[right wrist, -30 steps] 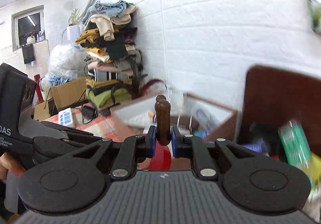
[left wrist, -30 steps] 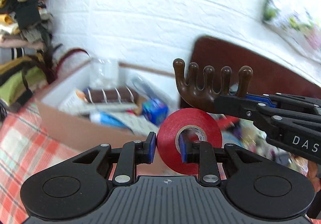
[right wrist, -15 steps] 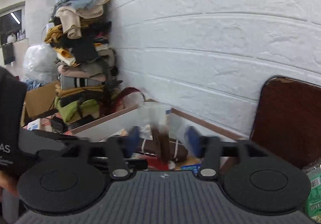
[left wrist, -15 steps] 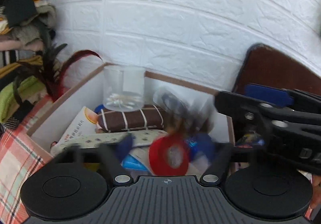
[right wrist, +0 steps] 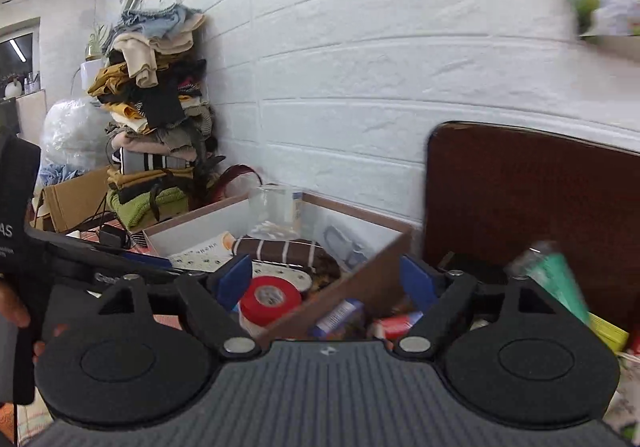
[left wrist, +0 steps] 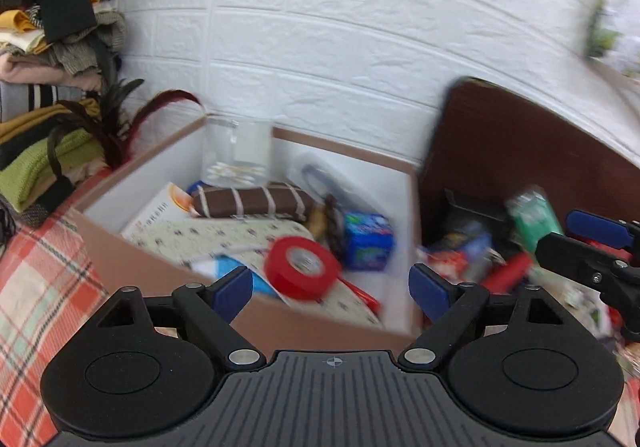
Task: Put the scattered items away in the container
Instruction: 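Carry both objects over the cardboard box and open both tools, then grasp the black car key fob with the right tool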
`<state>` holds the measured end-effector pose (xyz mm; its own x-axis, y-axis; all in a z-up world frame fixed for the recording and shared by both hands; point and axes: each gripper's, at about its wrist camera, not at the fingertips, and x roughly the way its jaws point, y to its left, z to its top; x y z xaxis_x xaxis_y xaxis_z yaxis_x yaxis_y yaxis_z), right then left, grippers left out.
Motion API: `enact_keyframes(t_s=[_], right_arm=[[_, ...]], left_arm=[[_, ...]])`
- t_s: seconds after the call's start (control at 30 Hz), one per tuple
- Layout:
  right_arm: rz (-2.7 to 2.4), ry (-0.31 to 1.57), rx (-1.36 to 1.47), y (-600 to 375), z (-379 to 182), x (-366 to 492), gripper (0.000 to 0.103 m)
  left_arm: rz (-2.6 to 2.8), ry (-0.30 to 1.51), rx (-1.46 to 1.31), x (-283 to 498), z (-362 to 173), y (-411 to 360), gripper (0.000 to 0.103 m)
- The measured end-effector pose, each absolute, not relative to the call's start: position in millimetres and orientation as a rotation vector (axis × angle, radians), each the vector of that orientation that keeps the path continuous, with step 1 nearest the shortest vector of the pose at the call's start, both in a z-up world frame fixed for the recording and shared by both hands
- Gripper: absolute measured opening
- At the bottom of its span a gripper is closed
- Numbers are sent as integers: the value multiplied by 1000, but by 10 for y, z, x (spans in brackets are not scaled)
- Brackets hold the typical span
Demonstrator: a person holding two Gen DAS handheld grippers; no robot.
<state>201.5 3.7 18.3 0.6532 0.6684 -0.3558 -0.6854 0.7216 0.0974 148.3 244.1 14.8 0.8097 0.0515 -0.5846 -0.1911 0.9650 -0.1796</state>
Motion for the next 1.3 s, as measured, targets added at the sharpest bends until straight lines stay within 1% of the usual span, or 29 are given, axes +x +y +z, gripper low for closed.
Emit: enact_keyframes(t_s=[0.13,0.27,0.5,0.67,0.87,1.1,1.3], right_arm=[[696,377,-32,-395,71,1639,88],[618,409,-13,-793,-244,1291,90],[491,526,-40,-1316,-791,937,90],[439,552,-37,-1589,-945,806,91],[420,601,1,-1665,-1126,1020,90],[433,635,-35,-1584,-1280,1335,90],[376,601,-74,-1625,-1292,1571,90]], left_arm=[[84,629,-253,1180,35,2130,95],[43,678,-288,978,-263,1792,96],[-28,784,-287,877,-716,1148,96],[-67,805,-236,859,-867,804,96],[-37,797,-201,1170,-927,802,95],[13,787,-220,1602,-974,956,93],[11,792,-209,1912,-1001,1030,92]])
